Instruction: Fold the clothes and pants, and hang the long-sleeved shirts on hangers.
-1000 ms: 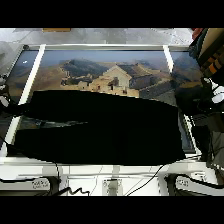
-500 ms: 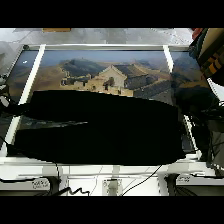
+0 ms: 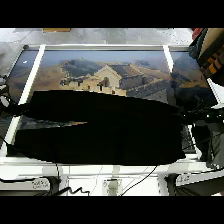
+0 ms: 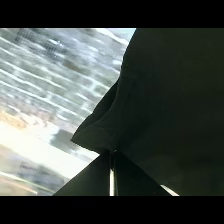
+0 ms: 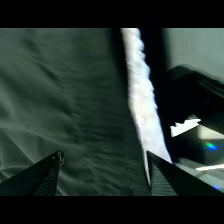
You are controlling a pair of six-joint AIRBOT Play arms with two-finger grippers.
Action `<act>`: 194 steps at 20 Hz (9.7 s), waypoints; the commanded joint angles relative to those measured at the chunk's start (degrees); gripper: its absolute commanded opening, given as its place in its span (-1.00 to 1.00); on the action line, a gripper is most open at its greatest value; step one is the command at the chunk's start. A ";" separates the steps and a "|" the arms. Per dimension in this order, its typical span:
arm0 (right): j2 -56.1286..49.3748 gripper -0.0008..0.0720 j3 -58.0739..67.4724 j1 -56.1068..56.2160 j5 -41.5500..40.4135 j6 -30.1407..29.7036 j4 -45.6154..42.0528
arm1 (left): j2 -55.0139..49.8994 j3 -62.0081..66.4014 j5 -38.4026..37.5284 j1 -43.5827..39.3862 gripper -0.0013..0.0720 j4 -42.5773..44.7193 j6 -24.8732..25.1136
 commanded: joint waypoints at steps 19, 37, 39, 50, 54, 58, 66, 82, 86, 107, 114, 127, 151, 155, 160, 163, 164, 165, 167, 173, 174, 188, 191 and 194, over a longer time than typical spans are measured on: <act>-2.16 -0.90 11.56 5.44 -40.65 0.79 2.67 | -4.85 0.00 16.04 -12.61 -0.93 -2.36 -6.32; -1.44 0.85 13.92 2.69 -32.30 6.54 -5.77 | -4.66 0.04 9.86 -15.23 0.97 -2.29 -10.95; 0.42 0.85 15.61 2.69 -28.26 6.56 -9.84 | -1.05 0.04 8.39 -14.84 0.96 0.13 -10.97; 9.33 0.65 17.11 2.69 -22.01 6.56 -22.36 | 0.37 -0.07 -20.37 5.68 0.96 -25.38 22.80; 9.25 0.65 17.11 2.69 -22.51 6.49 -22.38 | -2.08 -0.68 -20.37 8.81 0.96 -25.38 24.72; 8.90 0.65 17.09 2.69 -23.04 6.47 -22.40 | -5.16 -3.19 -20.33 7.52 0.62 -25.62 24.72; 8.90 0.65 17.07 2.69 -24.04 6.49 -22.36 | -7.19 -4.22 -19.67 1.92 -0.71 -26.95 28.61; 8.90 0.65 17.07 2.69 -23.43 6.56 -22.34 | -8.20 4.61 10.43 -8.83 -0.51 -31.39 30.67; 9.44 0.65 17.11 2.69 -20.37 6.58 -22.40 | -7.32 4.63 8.59 -8.79 0.70 -31.36 26.56; 51.23 -0.87 -24.44 -25.49 -0.76 7.65 -12.26 | 17.05 -3.30 -17.79 -2.14 -0.92 -22.51 26.34; 45.66 0.65 -35.93 -25.51 -15.82 17.81 -4.20 | 15.19 -9.07 -18.12 -2.10 -0.92 -23.21 24.04; 25.92 0.32 -35.74 -25.49 -24.85 -7.30 20.04 | 15.19 -9.11 -24.74 -2.10 0.80 -35.82 19.54; 24.52 -0.90 -35.76 -25.46 -25.57 -14.62 23.08 | 15.19 -28.85 -3.13 2.69 -0.02 -33.51 -1.29; 24.52 -0.90 -35.76 -25.46 -25.44 -14.62 23.08 | 15.19 -28.85 1.33 2.69 -0.84 -33.53 -1.07; 28.30 -0.90 -34.95 -25.46 -22.29 -14.97 18.27 | 17.33 -28.74 1.16 2.69 -0.92 -33.51 5.77; 36.06 -0.91 -34.40 -25.46 -22.36 -9.49 13.00 | 23.15 -28.72 2.80 2.73 -0.92 -33.48 10.34; 39.43 -0.91 -34.40 -25.46 -22.08 -6.80 11.23 | 25.16 -28.72 4.15 2.73 -0.92 -33.48 10.82; 42.99 -0.91 -34.40 -25.46 -21.27 -3.98 9.86 | 27.12 -28.70 5.95 2.64 -0.93 -33.51 10.99; 49.57 -0.91 -34.27 -25.46 -19.89 0.22 8.81 | 29.55 -27.76 8.66 2.08 -0.93 -33.46 10.99; 54.77 -0.91 -25.59 -12.59 -24.00 14.32 -6.03 | 24.50 -16.72 12.74 -5.53 -0.94 -29.49 9.90; 53.22 -0.91 -23.98 -9.11 -26.64 17.14 -7.26 | 21.86 -14.23 14.05 -7.08 -0.94 -28.30 8.11; 2.38 -0.91 18.10 9.60 -31.98 41.99 -12.85 | -19.87 33.90 5.29 -17.40 -0.94 -9.84 -13.70; -2.45 -0.91 21.73 9.62 -34.32 46.84 -12.35 | -25.88 38.38 6.23 -18.36 -0.94 -9.90 -18.34; -4.35 -0.91 21.84 10.36 -40.96 47.04 -11.37 | -28.63 38.64 12.46 -19.71 -0.94 -9.90 -19.12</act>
